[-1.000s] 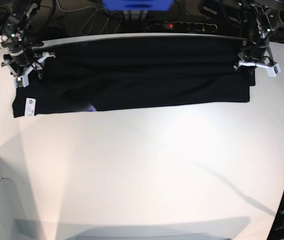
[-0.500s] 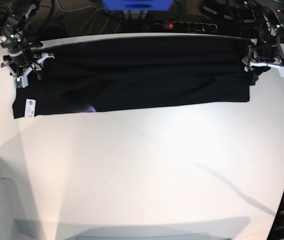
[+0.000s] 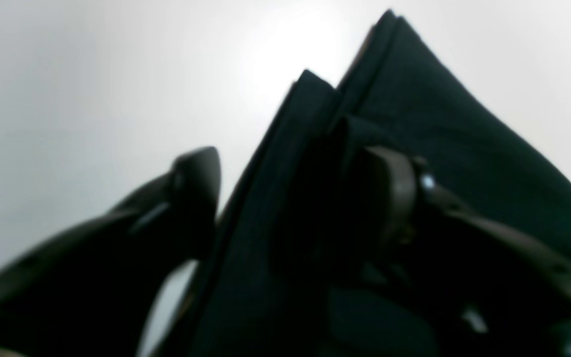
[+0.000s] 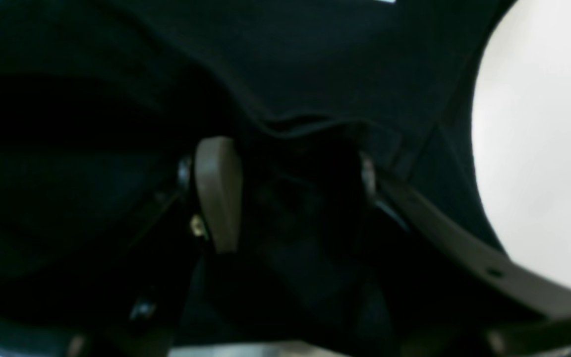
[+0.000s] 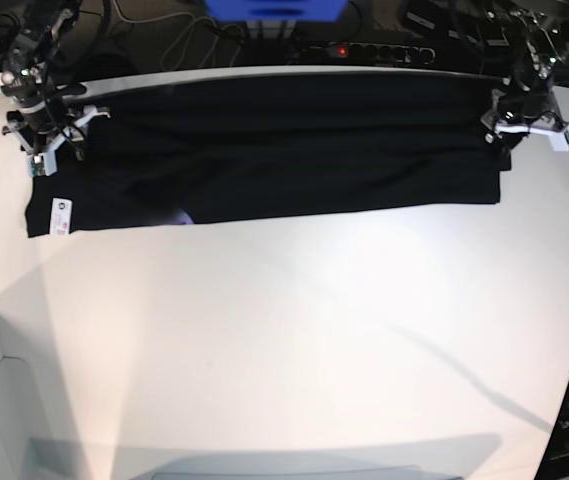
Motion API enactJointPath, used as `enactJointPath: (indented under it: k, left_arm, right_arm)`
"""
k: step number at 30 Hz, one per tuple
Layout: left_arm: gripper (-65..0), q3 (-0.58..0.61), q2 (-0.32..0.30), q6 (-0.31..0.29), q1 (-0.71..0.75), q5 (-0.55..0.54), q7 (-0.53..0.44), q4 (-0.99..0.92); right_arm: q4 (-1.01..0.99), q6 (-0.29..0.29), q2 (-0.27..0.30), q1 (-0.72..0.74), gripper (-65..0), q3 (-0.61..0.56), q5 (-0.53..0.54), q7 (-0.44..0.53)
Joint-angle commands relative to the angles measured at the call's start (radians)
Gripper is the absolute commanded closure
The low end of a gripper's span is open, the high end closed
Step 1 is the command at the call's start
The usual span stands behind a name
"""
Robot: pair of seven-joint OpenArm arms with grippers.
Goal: Fold the T-shirt properly
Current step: 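Grasp the strip's end with the left gripper and pull it inward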
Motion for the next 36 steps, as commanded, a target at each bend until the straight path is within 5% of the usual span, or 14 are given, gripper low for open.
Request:
enactJointPath:
  k: [1, 6, 19, 29, 36]
  left_arm:
    - [-30.7, 0.002, -0.002, 0.010, 0.008, 0.008, 0.048, -0.013]
    - [0.0, 0.002, -0.002, 0.010, -0.044, 0.008, 0.059, -0.043]
    - [0.0, 0.002, -0.033, 0.010, -0.130, -0.001, 0.059, 0.052]
    - [0.0, 0.039, 0.050, 0.010, -0.081, 0.008, 0.059, 0.380]
    - [0.0, 0.067, 0.045, 0.010, -0.074, 0.010, 0.050, 0.345]
  right_arm:
    - [0.014, 0.007, 0.010, -0.003, -30.2, 0.002, -0.006, -0.010]
    - [0.014, 0.007, 0.008, -0.003, -30.2, 0.002, -0.006, -0.010]
    - [0.009, 0.007, 0.007, 0.020, -30.2, 0.002, -0.008, -0.011]
    - [0.013, 0.007, 0.005, 0.035, -30.2, 0.004, -0.008, -0.016]
    - [0.014, 0.007, 0.005, 0.035, -30.2, 0.004, -0.008, -0.016]
